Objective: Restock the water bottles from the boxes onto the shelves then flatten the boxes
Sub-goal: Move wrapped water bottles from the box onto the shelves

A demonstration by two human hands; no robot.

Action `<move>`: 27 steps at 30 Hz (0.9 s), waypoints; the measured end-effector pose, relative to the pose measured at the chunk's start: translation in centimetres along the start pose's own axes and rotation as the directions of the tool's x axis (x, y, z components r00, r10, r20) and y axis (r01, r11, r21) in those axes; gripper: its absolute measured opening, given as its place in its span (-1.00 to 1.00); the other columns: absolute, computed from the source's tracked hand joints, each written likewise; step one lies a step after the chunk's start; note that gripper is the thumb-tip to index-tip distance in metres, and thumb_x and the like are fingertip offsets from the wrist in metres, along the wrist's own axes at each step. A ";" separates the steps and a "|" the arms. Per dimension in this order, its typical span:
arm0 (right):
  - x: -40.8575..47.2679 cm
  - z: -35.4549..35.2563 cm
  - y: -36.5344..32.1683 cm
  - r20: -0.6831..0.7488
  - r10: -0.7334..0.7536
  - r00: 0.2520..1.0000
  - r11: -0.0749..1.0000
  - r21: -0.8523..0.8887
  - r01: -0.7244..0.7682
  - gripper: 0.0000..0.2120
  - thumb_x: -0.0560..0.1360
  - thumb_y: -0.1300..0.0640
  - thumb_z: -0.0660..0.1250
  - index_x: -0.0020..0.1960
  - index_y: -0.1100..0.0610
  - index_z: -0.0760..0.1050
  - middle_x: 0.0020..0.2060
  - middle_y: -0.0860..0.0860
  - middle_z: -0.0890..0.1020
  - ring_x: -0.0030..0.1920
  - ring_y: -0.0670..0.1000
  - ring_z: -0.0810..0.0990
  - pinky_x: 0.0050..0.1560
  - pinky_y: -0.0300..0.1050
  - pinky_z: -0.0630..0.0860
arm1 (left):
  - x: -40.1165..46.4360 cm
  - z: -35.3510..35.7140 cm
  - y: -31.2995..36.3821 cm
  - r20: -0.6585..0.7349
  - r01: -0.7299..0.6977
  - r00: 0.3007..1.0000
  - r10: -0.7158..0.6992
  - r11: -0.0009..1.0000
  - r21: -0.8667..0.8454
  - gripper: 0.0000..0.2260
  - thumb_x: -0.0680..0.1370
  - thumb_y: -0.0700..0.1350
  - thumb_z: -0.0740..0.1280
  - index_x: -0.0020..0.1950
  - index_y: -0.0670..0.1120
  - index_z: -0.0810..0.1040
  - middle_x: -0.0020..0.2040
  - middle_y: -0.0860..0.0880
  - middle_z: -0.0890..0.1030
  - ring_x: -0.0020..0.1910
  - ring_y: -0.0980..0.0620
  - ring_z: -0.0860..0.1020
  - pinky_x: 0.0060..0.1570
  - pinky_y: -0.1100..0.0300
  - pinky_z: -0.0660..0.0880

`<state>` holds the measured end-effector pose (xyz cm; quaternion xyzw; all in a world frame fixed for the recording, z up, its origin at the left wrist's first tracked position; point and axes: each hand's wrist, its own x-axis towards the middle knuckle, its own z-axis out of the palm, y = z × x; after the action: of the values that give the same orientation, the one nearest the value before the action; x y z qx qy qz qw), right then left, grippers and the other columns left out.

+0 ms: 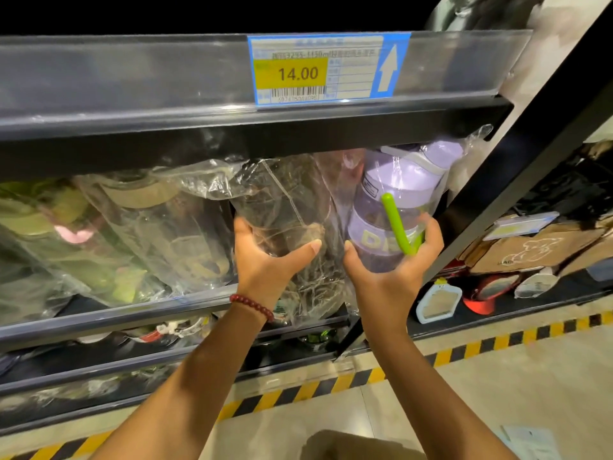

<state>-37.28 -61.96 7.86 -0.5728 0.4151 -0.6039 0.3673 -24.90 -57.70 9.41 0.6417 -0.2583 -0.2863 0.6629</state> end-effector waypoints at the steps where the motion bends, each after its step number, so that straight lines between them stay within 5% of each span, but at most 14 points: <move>1: 0.0 0.0 0.0 -0.002 -0.002 1.000 1.000 0.001 0.002 -0.19 0.28 0.38 0.52 0.35 0.05 0.17 0.13 -0.28 0.35 0.12 -0.42 0.41 0.04 -0.56 0.37 | 0.1 0.1 -0.1 -0.003 -0.003 1.000 0.003 1.000 -0.012 -0.27 0.28 -0.30 0.55 0.13 0.15 0.12 -0.03 0.37 0.27 -0.19 0.69 0.25 -0.11 0.63 0.23; 5: 0.0 0.2 0.2 -0.012 -0.002 1.000 1.000 0.009 0.002 -0.19 0.28 0.38 0.52 0.36 0.05 0.18 0.14 -0.27 0.37 0.12 -0.39 0.43 0.05 -0.52 0.40 | 0.2 0.3 -0.2 0.000 -0.037 0.999 0.037 0.999 -0.032 -0.28 0.17 -0.17 0.60 0.02 0.29 0.20 0.03 0.35 0.32 -0.06 0.63 0.31 -0.01 0.57 0.27; 9: 0.0 0.0 0.4 -0.025 -0.009 1.000 1.000 -0.015 0.009 -0.19 0.27 0.34 0.54 0.36 0.03 0.18 0.14 -0.31 0.38 0.13 -0.35 0.44 0.07 -0.48 0.40 | 0.2 0.3 0.0 0.004 -0.045 0.999 0.046 0.998 -0.051 -0.31 0.15 -0.17 0.58 0.06 0.23 0.25 0.09 0.23 0.39 0.09 0.35 0.42 0.15 0.36 0.35; 13: -0.1 -0.5 0.3 -0.022 -0.006 1.000 0.998 -0.070 0.004 -0.18 0.27 0.28 0.56 0.36 -0.04 0.19 0.09 -0.48 0.38 0.14 -0.34 0.44 0.07 -0.46 0.42 | 0.4 0.4 -0.2 0.017 -0.069 0.997 0.071 0.995 -0.074 -0.32 0.18 -0.24 0.59 0.03 0.23 0.27 0.06 0.26 0.40 -0.04 0.52 0.43 0.04 0.50 0.40; 18: -1.0 -1.5 0.2 0.000 -0.032 0.999 0.983 -0.179 0.031 -0.13 0.22 0.21 0.60 0.37 -0.06 0.18 0.18 -0.37 0.33 0.20 -0.26 0.42 0.12 -0.39 0.45 | 0.4 0.7 -0.1 0.035 -0.049 0.998 0.053 0.991 -0.124 -0.35 0.29 -0.40 0.51 0.03 0.20 0.27 0.03 0.24 0.41 -0.14 0.59 0.46 -0.14 0.59 0.41; 23: -2.6 -2.9 0.1 0.045 0.006 0.999 0.972 -0.234 0.004 -0.12 0.22 0.19 0.60 0.39 0.00 0.20 0.10 -0.55 0.29 0.17 -0.33 0.42 0.07 -0.36 0.50 | 0.6 0.7 -0.3 0.058 0.036 0.998 -0.030 0.995 -0.097 -0.11 0.05 -0.03 0.59 0.29 0.05 0.24 0.21 0.11 0.40 0.23 0.16 0.42 0.31 0.11 0.37; 27: -3.4 -3.7 -0.2 0.059 0.033 0.998 0.971 -0.237 -0.018 -0.12 0.20 0.21 0.60 0.39 0.04 0.21 0.06 -0.60 0.28 0.11 -0.42 0.41 -0.04 -0.52 0.44 | 0.6 1.0 0.3 0.103 0.054 0.994 -0.043 0.993 -0.105 -0.12 0.02 0.04 0.56 0.26 0.04 0.25 0.29 0.00 0.43 0.30 0.06 0.44 0.35 -0.03 0.36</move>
<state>-40.74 -58.47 6.76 -0.6256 0.4797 -0.5272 0.3172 -25.14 -58.84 9.75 0.5959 -0.2596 -0.3479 0.6756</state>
